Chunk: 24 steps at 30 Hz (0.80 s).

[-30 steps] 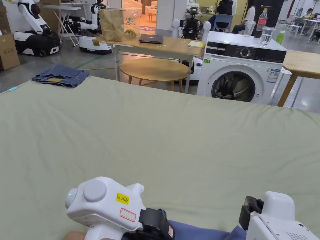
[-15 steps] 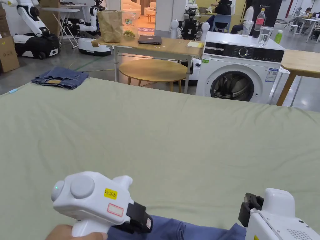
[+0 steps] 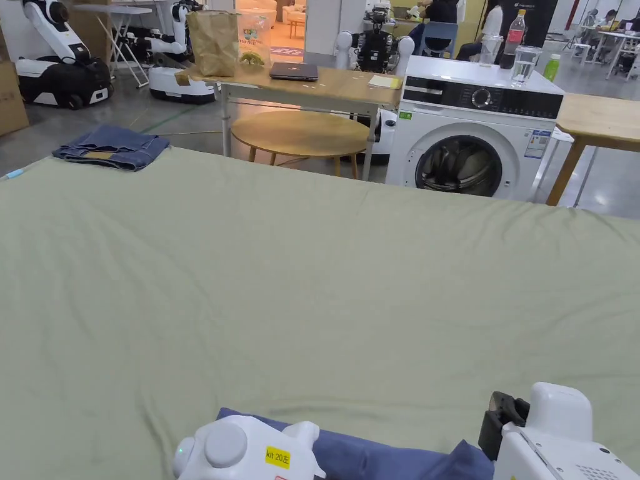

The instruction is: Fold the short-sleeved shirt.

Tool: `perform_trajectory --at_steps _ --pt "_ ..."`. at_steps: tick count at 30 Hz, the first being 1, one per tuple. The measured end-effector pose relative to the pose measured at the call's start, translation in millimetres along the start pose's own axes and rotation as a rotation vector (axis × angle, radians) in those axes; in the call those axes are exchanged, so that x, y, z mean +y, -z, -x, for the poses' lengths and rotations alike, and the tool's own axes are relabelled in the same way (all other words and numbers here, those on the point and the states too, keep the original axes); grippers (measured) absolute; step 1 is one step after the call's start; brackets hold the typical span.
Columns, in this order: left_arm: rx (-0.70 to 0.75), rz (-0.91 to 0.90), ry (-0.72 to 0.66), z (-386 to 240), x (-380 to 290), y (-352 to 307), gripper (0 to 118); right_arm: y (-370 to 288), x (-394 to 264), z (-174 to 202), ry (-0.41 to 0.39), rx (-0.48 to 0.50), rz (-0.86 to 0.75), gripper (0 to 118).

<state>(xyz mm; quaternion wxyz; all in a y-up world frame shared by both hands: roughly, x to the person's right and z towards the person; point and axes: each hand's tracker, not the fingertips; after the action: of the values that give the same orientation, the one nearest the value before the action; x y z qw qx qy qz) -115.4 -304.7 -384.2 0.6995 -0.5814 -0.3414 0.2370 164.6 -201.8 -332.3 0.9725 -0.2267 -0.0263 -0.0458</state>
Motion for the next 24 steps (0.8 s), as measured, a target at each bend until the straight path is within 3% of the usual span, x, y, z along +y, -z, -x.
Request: perform_trajectory --at_steps 8,16,20,23,24 --pt "-0.001 -0.060 -0.002 -7.9 5.3 -35.3 0 -4.1 0.5 -5.3 0.000 -0.012 -0.004 0" --pt "0.054 -0.235 0.053 2.8 17.6 -137.8 0 -7.4 10.2 2.5 -0.008 0.008 -0.054 0" --pt "0.116 -0.274 0.001 33.8 14.4 -177.9 2 -9.5 12.8 10.4 -0.015 0.028 -0.080 0" --pt "0.100 -0.268 -0.044 59.1 9.6 -191.8 49 -10.1 13.5 15.8 -0.019 0.042 -0.095 0" --pt "0.092 -0.259 -0.056 67.3 7.8 -193.5 59 -10.2 13.8 17.7 -0.021 0.049 -0.099 0"
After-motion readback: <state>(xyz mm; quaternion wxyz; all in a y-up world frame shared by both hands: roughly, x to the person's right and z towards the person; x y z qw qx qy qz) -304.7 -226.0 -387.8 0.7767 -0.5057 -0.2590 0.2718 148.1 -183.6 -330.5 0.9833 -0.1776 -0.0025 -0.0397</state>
